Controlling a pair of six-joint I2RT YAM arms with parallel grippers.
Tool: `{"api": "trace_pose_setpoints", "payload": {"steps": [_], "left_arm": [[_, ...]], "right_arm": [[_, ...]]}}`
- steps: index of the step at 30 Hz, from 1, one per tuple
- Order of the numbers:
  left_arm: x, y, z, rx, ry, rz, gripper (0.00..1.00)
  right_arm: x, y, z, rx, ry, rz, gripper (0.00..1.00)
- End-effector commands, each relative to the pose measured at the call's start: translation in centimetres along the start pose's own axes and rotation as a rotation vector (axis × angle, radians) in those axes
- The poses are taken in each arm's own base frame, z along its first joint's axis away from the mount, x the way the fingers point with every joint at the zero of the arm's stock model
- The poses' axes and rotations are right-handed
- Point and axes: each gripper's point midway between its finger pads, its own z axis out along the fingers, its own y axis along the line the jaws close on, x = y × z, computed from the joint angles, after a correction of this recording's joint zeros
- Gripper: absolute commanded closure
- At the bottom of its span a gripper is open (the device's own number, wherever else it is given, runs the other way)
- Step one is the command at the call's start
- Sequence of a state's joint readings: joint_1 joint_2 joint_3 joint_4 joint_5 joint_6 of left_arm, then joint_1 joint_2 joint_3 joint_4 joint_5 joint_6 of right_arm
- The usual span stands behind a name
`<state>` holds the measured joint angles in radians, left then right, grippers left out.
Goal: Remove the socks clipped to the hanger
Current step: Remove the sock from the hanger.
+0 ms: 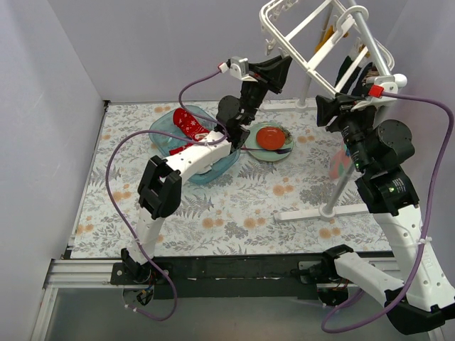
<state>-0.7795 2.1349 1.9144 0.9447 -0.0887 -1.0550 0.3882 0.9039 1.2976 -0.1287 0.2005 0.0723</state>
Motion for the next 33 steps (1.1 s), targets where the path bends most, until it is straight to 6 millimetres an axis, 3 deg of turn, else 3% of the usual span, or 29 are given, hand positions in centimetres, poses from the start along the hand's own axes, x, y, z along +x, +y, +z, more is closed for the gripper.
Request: {"api": "trace_pose_setpoints", "payload": {"steps": [1, 11, 20, 27, 33], "left_arm": [[-3.3, 1.0, 1.5, -0.028, -0.039, -0.009, 0.85], [-3.4, 1.9, 2.3, -0.023, -0.025, -0.019, 0.84], [-3.5, 1.5, 2.4, -0.003, -0.013, -0.020, 0.84], [-3.5, 1.2, 2.0, 0.017, -0.001, -0.023, 0.83], [-3.0, 1.0, 1.5, 0.027, 0.013, -0.037, 0.83]], "right_arm": [[-1.7, -0.7, 0.1, 0.038, -0.057, -0.034, 0.40], [-1.2, -1.5, 2.3, 0.080, -0.047, -0.117, 0.31], [-1.1, -2.6, 3.7, 0.140, -0.039, -0.189, 0.32], [-1.1, -2.1, 5.1, 0.122, -0.028, -0.204, 0.59], [-1.0, -1.7, 5.9, 0.109, -0.027, -0.202, 0.74]]}}
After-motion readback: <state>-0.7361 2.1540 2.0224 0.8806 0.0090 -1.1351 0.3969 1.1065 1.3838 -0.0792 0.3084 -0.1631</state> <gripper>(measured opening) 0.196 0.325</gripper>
